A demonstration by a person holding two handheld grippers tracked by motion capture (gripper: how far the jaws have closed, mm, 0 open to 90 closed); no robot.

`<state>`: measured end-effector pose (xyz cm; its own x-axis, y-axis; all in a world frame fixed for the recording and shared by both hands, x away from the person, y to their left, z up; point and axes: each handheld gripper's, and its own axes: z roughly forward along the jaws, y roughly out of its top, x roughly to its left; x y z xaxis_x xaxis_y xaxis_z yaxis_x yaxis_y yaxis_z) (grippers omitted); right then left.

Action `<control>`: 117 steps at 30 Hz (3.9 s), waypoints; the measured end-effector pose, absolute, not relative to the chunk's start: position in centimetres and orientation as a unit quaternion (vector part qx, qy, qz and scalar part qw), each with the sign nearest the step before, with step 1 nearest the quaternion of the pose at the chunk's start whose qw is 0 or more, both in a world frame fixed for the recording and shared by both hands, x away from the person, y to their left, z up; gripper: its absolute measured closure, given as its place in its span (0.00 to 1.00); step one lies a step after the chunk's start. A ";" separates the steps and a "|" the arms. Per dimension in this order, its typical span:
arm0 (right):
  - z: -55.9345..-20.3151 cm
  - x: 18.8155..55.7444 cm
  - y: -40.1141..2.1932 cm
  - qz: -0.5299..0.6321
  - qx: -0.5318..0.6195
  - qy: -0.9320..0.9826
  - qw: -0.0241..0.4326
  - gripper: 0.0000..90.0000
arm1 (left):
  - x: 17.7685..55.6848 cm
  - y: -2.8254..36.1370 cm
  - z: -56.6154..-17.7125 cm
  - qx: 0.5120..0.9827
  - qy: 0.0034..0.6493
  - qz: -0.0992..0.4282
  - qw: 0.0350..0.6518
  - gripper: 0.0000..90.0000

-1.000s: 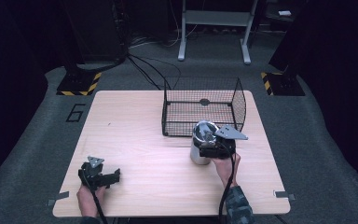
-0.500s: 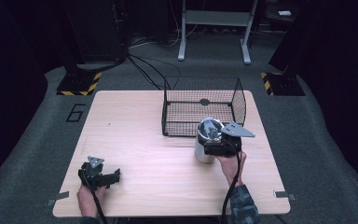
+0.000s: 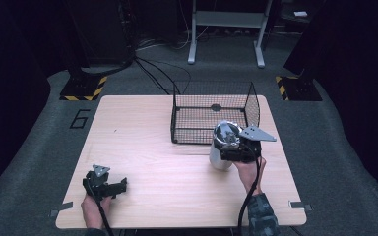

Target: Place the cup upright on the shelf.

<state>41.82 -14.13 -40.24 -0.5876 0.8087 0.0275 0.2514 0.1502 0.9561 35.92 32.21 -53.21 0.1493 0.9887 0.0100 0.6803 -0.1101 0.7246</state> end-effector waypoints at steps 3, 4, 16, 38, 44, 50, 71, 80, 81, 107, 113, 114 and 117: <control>-40.1 41.9 -14.2 0.536 0.371 0.711 0.264 0.03 | 35.9 32.2 -53.2 0.698 0.598 0.261 0.296 0.00; -39.9 41.8 -14.2 0.536 0.374 0.710 0.262 0.03 | 35.9 32.2 -53.2 0.698 0.598 0.261 0.295 0.00; -38.8 41.9 -14.6 0.539 0.373 0.708 0.264 0.03 | 35.9 32.2 -53.2 0.698 0.598 0.260 0.295 0.00; -35.6 42.2 -15.3 0.543 0.371 0.706 0.262 0.03 | 35.9 32.3 -53.1 0.700 0.600 0.254 0.294 0.00; -34.8 42.3 -15.4 0.545 0.372 0.704 0.263 0.03 | 35.9 32.3 -53.1 0.700 0.600 0.254 0.294 0.00; -34.0 42.7 -15.5 0.546 0.371 0.704 0.262 0.03 | 35.9 32.3 -53.1 0.700 0.600 0.254 0.294 0.00; -31.5 44.9 -15.2 0.544 0.364 0.708 0.266 0.03 | 35.9 32.2 -53.2 0.698 0.598 0.260 0.295 0.00; -30.7 46.3 -15.0 0.542 0.367 0.707 0.267 0.03 | 35.9 32.2 -53.2 0.698 0.598 0.260 0.295 0.00; -30.6 46.5 -15.0 0.542 0.367 0.708 0.267 0.03 | 35.9 32.2 -53.2 0.698 0.598 0.260 0.295 0.00; -30.7 50.6 -14.2 0.525 0.385 0.707 0.277 0.03 | 35.9 32.3 -53.1 0.700 0.600 0.254 0.294 0.00; -31.1 51.5 -14.2 0.520 0.391 0.707 0.277 0.03 | 35.9 32.3 -53.1 0.700 0.600 0.254 0.294 0.00; -31.2 51.6 -14.2 0.519 0.394 0.706 0.277 0.03 | 35.9 32.3 -53.1 0.700 0.599 0.255 0.294 0.00; -31.4 52.1 -14.3 0.518 0.399 0.704 0.278 0.03 | 35.9 32.3 -53.1 0.700 0.599 0.255 0.294 0.00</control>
